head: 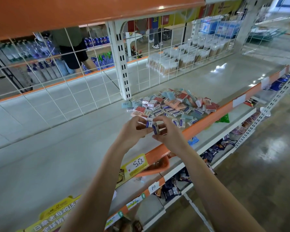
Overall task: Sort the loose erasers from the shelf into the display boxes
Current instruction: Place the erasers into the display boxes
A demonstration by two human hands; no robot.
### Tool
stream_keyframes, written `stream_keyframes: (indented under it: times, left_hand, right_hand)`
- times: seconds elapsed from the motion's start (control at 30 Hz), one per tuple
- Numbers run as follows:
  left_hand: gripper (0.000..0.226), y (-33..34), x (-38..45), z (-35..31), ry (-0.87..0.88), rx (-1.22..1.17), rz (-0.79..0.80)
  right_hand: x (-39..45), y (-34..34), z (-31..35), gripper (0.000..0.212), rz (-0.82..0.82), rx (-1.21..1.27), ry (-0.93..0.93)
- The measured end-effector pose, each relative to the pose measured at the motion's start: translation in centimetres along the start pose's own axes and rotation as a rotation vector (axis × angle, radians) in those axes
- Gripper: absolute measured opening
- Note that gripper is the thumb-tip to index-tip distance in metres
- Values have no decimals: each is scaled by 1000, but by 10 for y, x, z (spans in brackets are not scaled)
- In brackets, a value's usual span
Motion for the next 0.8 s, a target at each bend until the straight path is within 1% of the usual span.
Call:
stream_keyframes:
  times: [0.17, 0.27, 0.33, 0.4, 0.43, 0.6, 0.8]
  left_hand:
    - [23, 0, -1, 1, -17, 1, -4]
    - [23, -2, -2, 0, -19, -62, -23]
    - [29, -2, -4, -1, -15, -124, -9]
    - [37, -1, -7, -3, -8, -143, 17]
    - [38, -1, -9, -3, -7, -141, 22]
    - [31, -1, -13, -1, -31, -130, 7]
    - [34, -1, -17, 2, -65, -207, -41]
  right_hand:
    - [-2, 1, 5, 46, 11, -9, -17]
    - [-2, 4, 4, 47, 21, -10, -19]
    - [-2, 6, 4, 47, 18, -14, -24]
    - [-3, 7, 4, 48, 18, -18, -29]
    - [-4, 7, 4, 48, 20, -13, -25]
    - [-10, 5, 1, 48, 25, -1, 2]
    - [-15, 5, 1, 49, 38, -7, 24]
Point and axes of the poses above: each hand's wrist, its own x-axis towards the middle knuckle, its own y-axis out of the palm, z = x × y, the point moved 5 cm from there along x, towards the middle knuckle, and after that the axes turned 15 degrees about -x, right-handed, at the moved point
